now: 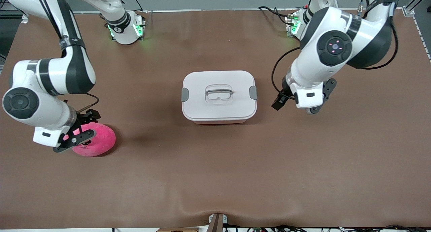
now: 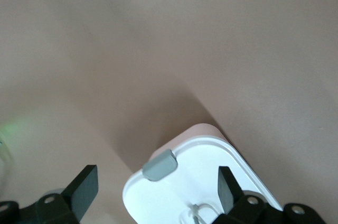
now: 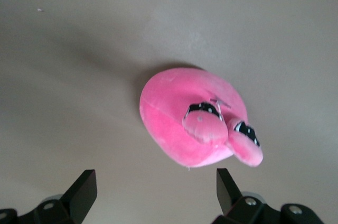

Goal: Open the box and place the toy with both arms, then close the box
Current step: 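Grasp the lid handle with the left gripper while the right gripper lowers onto the toy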

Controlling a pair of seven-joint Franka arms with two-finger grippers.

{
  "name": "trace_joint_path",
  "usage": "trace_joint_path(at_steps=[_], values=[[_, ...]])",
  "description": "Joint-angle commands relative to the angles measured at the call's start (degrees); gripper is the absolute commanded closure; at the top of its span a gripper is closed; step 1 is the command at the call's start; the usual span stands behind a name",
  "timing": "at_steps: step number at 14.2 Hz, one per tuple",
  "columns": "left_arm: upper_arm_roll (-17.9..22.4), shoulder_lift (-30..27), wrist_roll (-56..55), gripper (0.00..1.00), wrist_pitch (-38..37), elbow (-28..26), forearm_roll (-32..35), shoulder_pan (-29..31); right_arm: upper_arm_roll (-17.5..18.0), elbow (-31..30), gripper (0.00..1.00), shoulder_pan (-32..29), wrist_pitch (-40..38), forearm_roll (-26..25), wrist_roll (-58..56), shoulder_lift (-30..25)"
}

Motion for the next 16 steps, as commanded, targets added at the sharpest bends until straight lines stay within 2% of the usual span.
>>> trace_joint_path(at_steps=[1,3,7,10,16], values=[[0.54,2.14,-5.37,0.00,1.65,1.42,-1.05,-2.52,-0.22,-6.62,0.00,-1.21,8.03,-1.62,-4.04,-2.25],[0.54,3.28,-8.79,0.00,2.70,1.42,-1.05,-4.11,-0.31,-10.93,0.00,-2.26,13.93,-1.80,-5.53,-3.23],[0.54,5.74,-20.82,0.00,6.57,1.50,-0.96,-8.50,-0.40,-11.91,0.00,-3.23,16.33,-2.77,-5.89,-2.79],[0.63,7.50,-28.74,0.00,8.50,1.50,-0.87,-11.40,-0.58,-16.74,0.00,-3.67,22.72,-2.85,-5.89,-3.40],[0.54,9.61,-40.70,0.00,12.89,1.50,-0.96,-15.62,-0.58,-17.45,0.00,-4.99,26.43,-6.81,-5.89,-2.70]])
